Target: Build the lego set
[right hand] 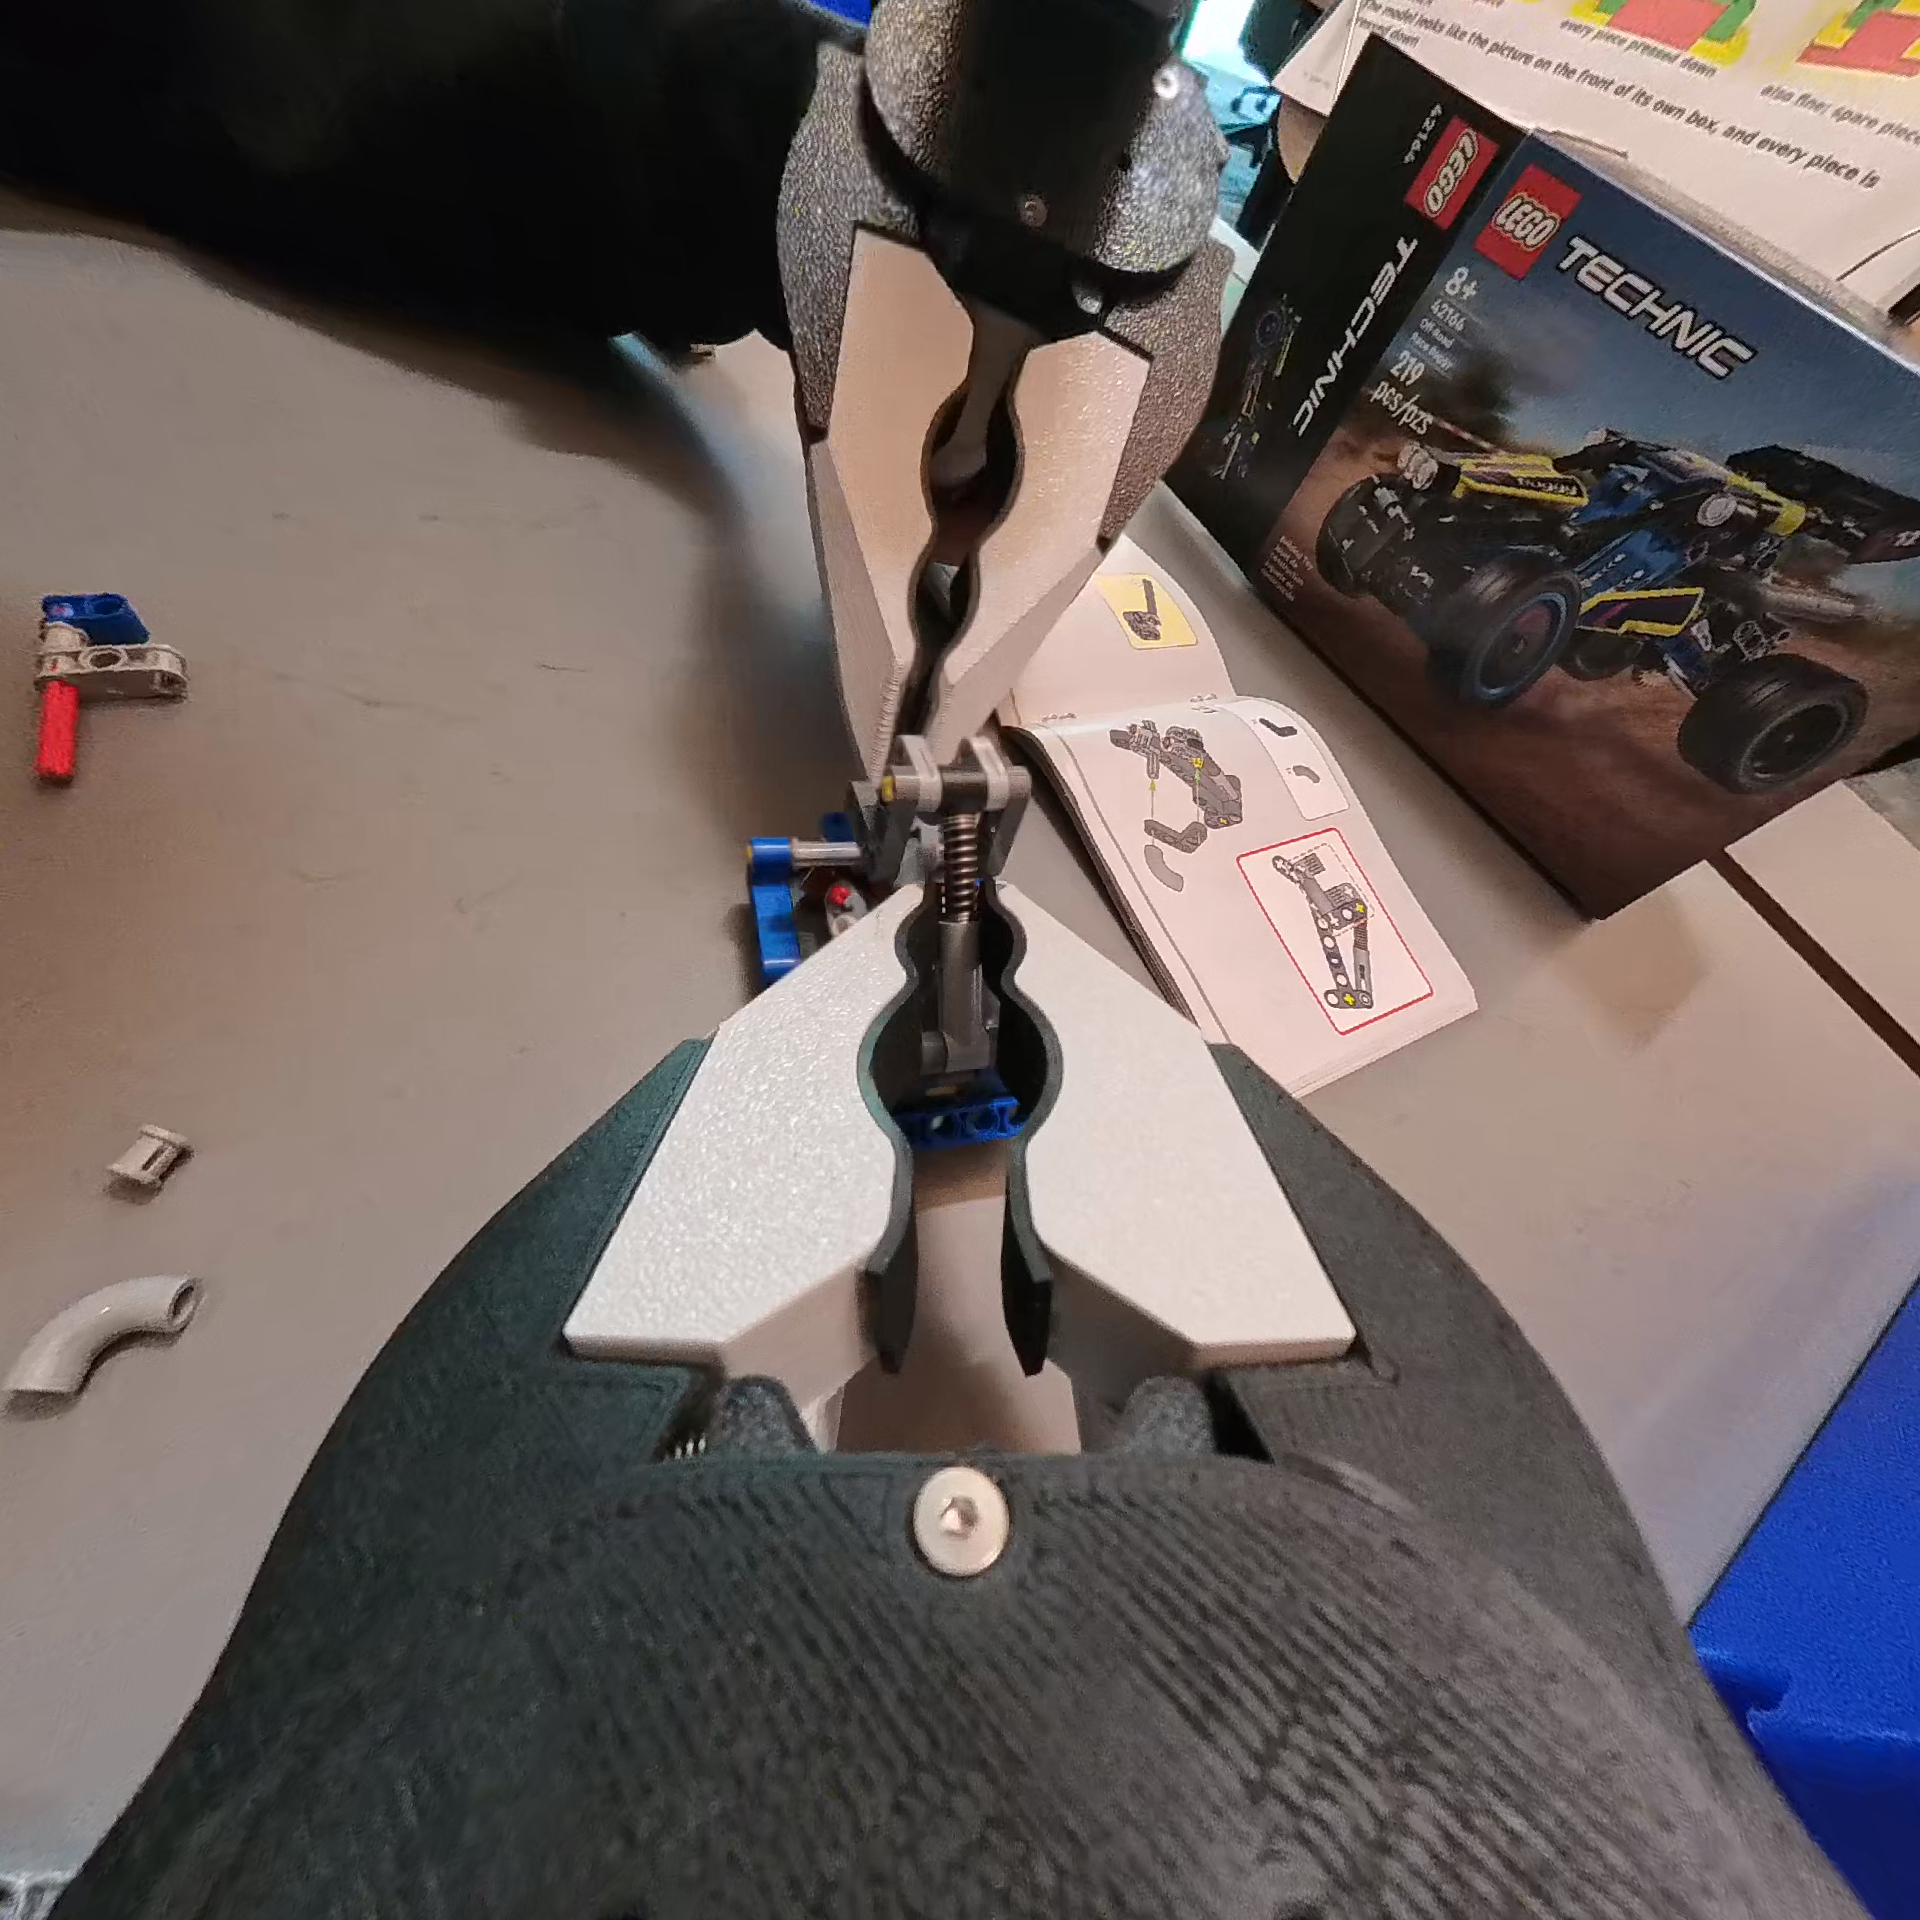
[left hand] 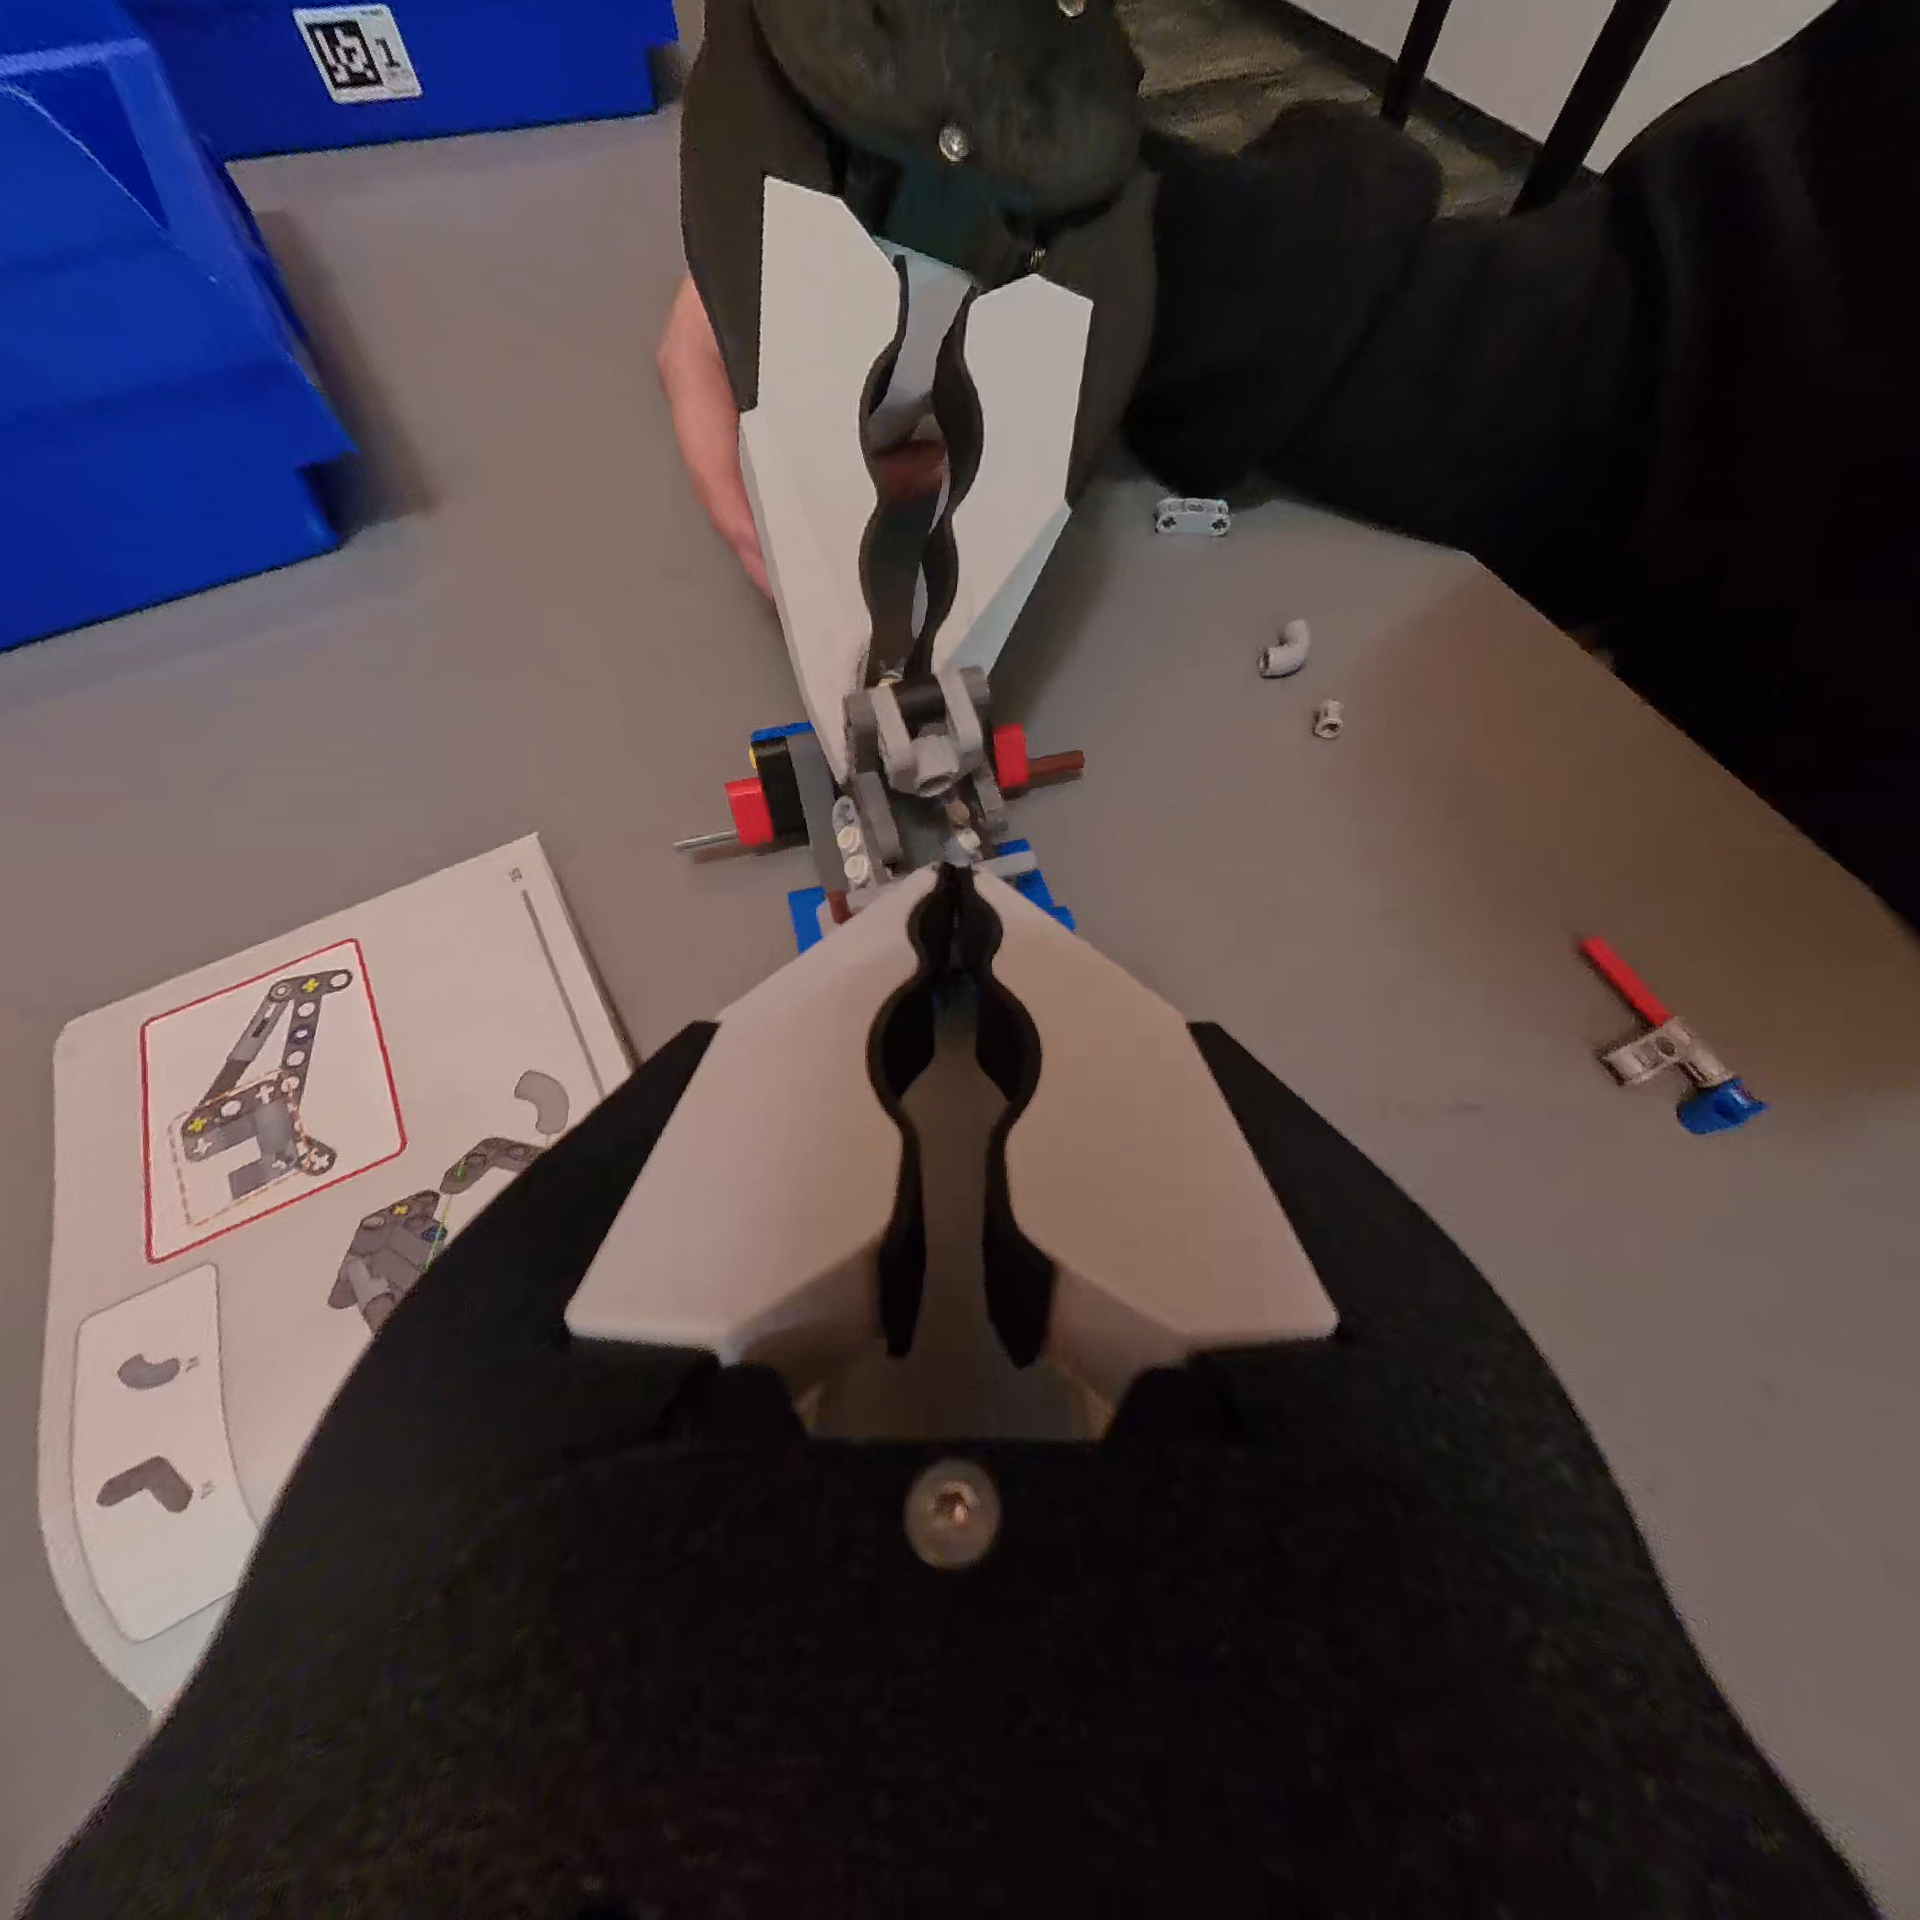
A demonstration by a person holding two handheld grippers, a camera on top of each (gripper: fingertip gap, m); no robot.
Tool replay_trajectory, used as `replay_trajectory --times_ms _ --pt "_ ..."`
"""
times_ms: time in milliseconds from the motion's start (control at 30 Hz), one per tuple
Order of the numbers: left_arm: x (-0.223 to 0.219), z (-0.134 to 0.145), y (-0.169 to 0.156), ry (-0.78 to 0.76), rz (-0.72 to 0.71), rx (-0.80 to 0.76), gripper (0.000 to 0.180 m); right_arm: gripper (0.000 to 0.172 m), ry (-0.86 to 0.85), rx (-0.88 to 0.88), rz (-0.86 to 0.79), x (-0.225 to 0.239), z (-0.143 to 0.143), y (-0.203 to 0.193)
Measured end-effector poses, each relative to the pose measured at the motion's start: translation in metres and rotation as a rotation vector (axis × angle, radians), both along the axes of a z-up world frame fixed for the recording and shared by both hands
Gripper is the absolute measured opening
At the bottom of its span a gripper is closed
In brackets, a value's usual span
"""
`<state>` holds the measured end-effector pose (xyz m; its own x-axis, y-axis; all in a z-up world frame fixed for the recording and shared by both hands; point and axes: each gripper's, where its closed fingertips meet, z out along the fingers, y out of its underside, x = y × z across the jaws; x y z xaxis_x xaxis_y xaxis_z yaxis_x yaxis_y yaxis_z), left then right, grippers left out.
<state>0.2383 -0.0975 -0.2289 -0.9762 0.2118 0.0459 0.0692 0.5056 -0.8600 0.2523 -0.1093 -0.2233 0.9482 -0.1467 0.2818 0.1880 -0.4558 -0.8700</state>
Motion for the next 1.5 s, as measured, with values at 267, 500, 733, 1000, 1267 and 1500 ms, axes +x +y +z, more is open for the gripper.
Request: replay_trajectory --times_ms 267,500,733,1000,1267,1500 --pt "-0.001 0.001 -0.002 -0.013 0.016 0.002 0.0 0.004 0.001 -0.026 -0.025 0.003 -0.004 0.0" --pt "0.002 0.0 -0.004 -0.012 0.032 -0.016 0.0 0.004 -0.01 -0.028 -0.054 0.008 -0.004 -0.001" --pt "0.001 0.001 -0.005 0.003 0.035 -0.018 0.0 0.004 -0.008 -0.019 -0.054 0.008 -0.003 -0.003" --pt "0.004 0.015 -0.004 0.053 0.044 -0.078 0.0 0.004 -0.005 -0.025 -0.056 0.008 -0.004 -0.004" --pt "0.03 0.009 -0.002 0.055 0.151 -0.075 0.02 0.004 -0.005 -0.021 -0.059 0.008 -0.003 -0.004" --pt "0.028 0.005 -0.009 0.063 0.121 -0.062 0.015 0.004 -0.007 -0.017 -0.063 0.009 -0.002 -0.005"
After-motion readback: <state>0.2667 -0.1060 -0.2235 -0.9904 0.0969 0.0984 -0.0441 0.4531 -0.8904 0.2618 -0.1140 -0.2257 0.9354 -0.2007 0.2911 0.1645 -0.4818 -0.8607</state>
